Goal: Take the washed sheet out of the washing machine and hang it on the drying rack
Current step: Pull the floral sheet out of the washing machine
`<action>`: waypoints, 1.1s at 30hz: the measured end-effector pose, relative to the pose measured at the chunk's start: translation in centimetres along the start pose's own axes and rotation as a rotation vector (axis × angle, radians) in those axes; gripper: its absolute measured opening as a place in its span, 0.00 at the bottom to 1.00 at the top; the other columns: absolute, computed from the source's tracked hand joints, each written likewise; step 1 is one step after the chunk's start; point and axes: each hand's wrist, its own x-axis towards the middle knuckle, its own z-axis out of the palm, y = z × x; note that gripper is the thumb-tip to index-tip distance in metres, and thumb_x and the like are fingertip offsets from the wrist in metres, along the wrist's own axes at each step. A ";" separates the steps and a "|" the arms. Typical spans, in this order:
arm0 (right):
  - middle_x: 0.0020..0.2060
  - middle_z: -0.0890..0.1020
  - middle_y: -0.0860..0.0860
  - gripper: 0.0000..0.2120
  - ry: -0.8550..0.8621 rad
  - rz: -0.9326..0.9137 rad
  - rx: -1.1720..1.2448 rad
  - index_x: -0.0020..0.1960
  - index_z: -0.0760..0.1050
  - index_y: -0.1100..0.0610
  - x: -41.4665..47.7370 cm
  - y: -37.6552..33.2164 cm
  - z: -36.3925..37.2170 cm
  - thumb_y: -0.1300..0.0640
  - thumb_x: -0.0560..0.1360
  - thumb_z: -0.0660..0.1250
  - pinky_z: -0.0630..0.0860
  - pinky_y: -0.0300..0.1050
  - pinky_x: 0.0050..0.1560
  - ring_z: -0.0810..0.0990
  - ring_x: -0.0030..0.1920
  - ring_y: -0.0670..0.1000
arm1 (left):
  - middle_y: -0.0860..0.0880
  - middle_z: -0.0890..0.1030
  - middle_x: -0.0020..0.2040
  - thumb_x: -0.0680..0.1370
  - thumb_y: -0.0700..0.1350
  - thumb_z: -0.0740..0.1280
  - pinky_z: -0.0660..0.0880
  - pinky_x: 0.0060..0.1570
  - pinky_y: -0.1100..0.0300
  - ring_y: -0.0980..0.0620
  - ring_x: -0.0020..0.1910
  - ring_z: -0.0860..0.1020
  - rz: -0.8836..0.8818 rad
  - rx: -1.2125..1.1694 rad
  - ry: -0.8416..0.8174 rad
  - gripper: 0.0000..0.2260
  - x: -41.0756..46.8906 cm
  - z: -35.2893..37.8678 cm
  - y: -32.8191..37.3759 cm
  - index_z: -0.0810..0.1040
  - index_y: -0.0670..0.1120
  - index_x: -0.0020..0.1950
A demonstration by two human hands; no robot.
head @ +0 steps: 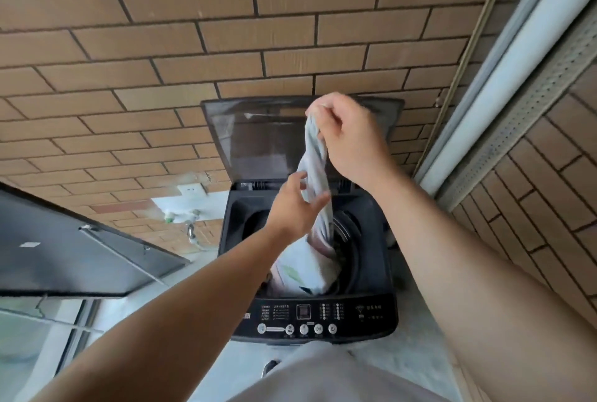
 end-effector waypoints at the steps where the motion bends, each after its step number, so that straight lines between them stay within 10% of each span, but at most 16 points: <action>1: 0.41 0.79 0.39 0.09 -0.037 -0.004 0.006 0.49 0.79 0.58 -0.3 -0.2 0.1 0.61 0.80 0.60 0.71 0.28 0.45 0.77 0.43 0.36 | 0.50 0.75 0.65 0.75 0.61 0.69 0.74 0.60 0.52 0.50 0.61 0.75 0.016 -0.024 0.039 0.30 0.1 -0.3 0.4 0.66 0.49 0.72; 7: 0.42 0.81 0.44 0.08 -0.138 0.041 0.046 0.50 0.79 0.55 -2.0 0.0 0.5 0.59 0.81 0.60 0.72 0.31 0.44 0.80 0.43 0.42 | 0.51 0.78 0.39 0.81 0.51 0.62 0.77 0.40 0.50 0.44 0.44 0.79 0.026 0.035 0.055 0.11 0.6 -1.9 1.0 0.75 0.44 0.48; 13: 0.56 0.82 0.46 0.14 -0.153 0.336 0.170 0.66 0.73 0.50 -3.1 2.5 -0.1 0.51 0.82 0.62 0.79 0.48 0.58 0.82 0.52 0.45 | 0.48 0.82 0.43 0.83 0.51 0.58 0.77 0.32 0.63 0.51 0.30 0.83 0.020 0.034 0.126 0.13 0.0 -5.1 2.7 0.76 0.44 0.52; 18: 0.57 0.83 0.49 0.17 -0.386 0.528 0.062 0.63 0.78 0.56 -5.3 5.3 1.3 0.67 0.76 0.65 0.75 0.44 0.63 0.80 0.59 0.50 | 0.47 0.82 0.36 0.75 0.38 0.55 0.78 0.35 0.54 0.48 0.33 0.83 0.126 0.141 0.185 0.08 0.0 -7.6 4.2 0.74 0.44 0.44; 24: 0.50 0.84 0.41 0.20 -0.490 0.508 0.171 0.52 0.77 0.38 -6.6 5.5 3.8 0.65 0.78 0.64 0.75 0.47 0.63 0.81 0.55 0.46 | 0.53 0.77 0.34 0.79 0.44 0.58 0.71 0.33 0.59 0.47 0.35 0.76 0.256 0.249 0.295 0.08 -0.3 -8.8 5.9 0.76 0.47 0.44; 33: 0.45 0.83 0.53 0.08 -0.593 0.496 0.079 0.53 0.79 0.53 -5.6 5.9 4.9 0.52 0.78 0.66 0.73 0.44 0.48 0.81 0.47 0.53 | 0.56 0.78 0.45 0.72 0.67 0.68 0.70 0.39 0.59 0.52 0.44 0.77 0.180 0.224 0.148 0.23 0.4 -10.8 6.2 0.72 0.50 0.55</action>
